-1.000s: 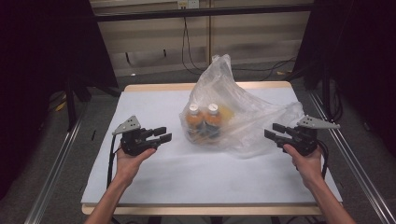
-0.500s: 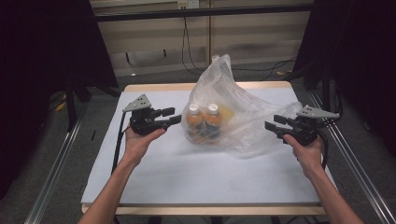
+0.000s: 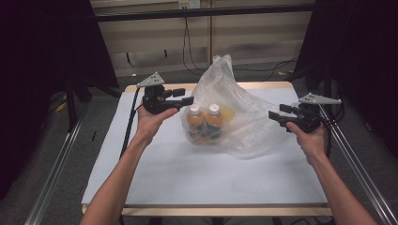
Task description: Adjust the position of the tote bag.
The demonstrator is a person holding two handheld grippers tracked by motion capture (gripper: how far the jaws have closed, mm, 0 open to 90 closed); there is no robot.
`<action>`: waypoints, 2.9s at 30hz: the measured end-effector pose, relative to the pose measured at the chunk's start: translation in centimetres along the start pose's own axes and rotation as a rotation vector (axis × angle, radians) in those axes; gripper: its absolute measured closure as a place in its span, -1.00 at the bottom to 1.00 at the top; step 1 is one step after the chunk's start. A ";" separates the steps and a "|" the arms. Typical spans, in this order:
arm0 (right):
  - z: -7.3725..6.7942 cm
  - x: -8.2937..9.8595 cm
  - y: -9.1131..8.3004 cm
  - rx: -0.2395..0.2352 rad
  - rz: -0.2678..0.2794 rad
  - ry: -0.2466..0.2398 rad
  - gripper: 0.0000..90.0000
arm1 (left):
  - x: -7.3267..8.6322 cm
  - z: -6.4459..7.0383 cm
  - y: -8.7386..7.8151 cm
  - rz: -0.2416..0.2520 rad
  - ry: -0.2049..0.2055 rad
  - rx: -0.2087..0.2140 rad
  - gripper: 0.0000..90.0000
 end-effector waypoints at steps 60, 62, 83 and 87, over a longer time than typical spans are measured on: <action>-2.8 -4.8 4.8 -0.212 -0.048 -0.045 1.00 | 0.3 -2.8 -0.7 -0.017 -0.047 0.012 1.00; -3.3 -5.1 4.7 -0.229 -0.040 -0.050 1.00 | 1.1 -3.0 -1.1 -0.014 -0.057 0.013 1.00; -7.4 -10.0 2.9 -0.286 0.048 -0.111 1.00 | 2.6 -3.4 -5.7 0.040 -0.051 -0.038 1.00; -8.3 -10.8 2.5 -0.296 0.058 -0.125 1.00 | 2.8 -3.1 -6.7 0.049 -0.042 -0.046 1.00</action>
Point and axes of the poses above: each handheld gripper's, and its own axes: y roughly forward along the jaws, x roughly out of its underside, z roughly to its right, the point moved 4 cm from there along y, roughly forward along the jaws, and after that the axes turned 11 degrees about -z, right-handed, at the moved point
